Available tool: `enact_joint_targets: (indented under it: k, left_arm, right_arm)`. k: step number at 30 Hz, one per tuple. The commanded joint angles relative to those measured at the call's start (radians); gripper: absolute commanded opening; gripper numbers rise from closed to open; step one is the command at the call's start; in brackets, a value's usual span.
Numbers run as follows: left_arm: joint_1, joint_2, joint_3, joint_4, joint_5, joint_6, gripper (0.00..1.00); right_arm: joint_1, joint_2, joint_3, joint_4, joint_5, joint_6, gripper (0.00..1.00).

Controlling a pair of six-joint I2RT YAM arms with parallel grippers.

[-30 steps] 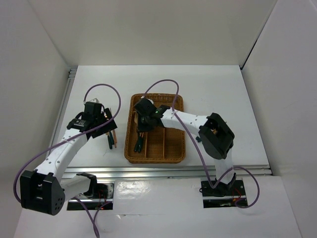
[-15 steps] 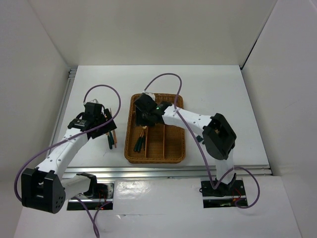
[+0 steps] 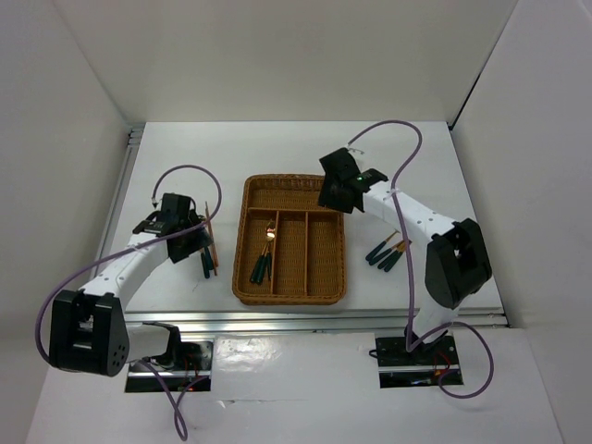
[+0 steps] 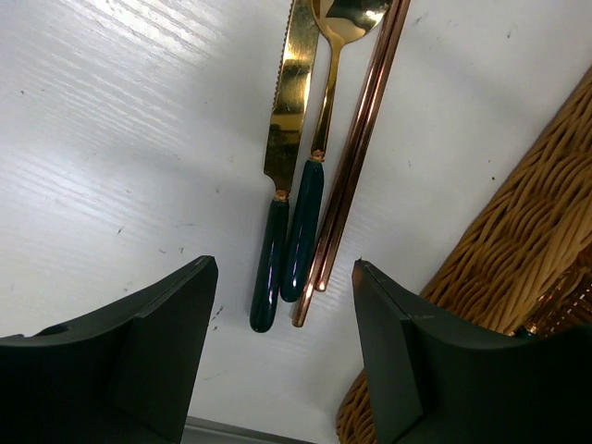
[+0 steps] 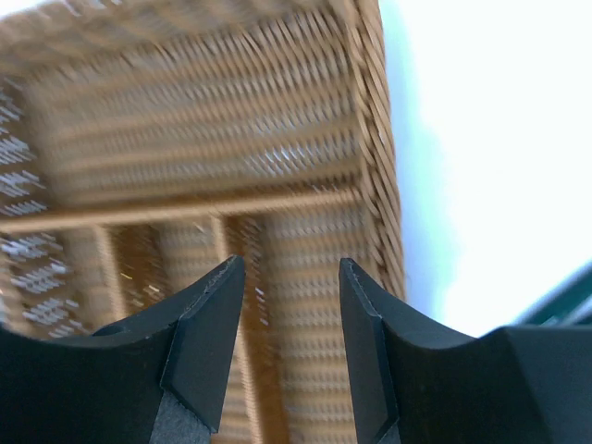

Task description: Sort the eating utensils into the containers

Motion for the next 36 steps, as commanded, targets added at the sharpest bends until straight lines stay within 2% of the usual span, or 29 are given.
enact_joint_targets:
  k: [1, 6, 10, 14, 21, 31, 35, 36]
  left_arm:
    - [0.006, 0.029, -0.02, 0.045, -0.009, -0.023, 0.74]
    - [0.006, 0.063, -0.029, 0.056, 0.0, -0.023, 0.72]
    - [0.006, 0.072, -0.029, 0.056, 0.0, -0.01, 0.72]
    - [0.006, 0.091, -0.02, 0.056, 0.0, 0.002, 0.72]
    - [0.006, 0.109, -0.03, 0.065, 0.011, 0.002, 0.72]
    - [0.006, 0.118, -0.03, 0.065, 0.02, 0.011, 0.72]
    - [0.006, 0.118, -0.039, 0.076, 0.02, 0.011, 0.72]
    - [0.006, 0.118, -0.039, 0.076, 0.029, 0.011, 0.72]
  right_arm:
    - [0.032, 0.0, -0.015, -0.055, 0.059, -0.032, 0.53]
    - [0.001, 0.058, -0.015, -0.111, 0.095, -0.022, 0.53]
    - [-0.037, 0.045, -0.04, -0.121, 0.104, -0.037, 0.53]
    - [-0.086, 0.011, -0.078, -0.112, 0.072, -0.063, 0.53]
    - [-0.095, -0.027, -0.181, 0.003, -0.078, -0.143, 0.5]
    - [-0.095, -0.037, -0.159, 0.004, -0.1, -0.164, 0.49]
    - [-0.095, -0.076, -0.221, 0.061, -0.158, -0.19, 0.6]
    - [-0.095, -0.076, -0.221, 0.061, -0.158, -0.19, 0.6]
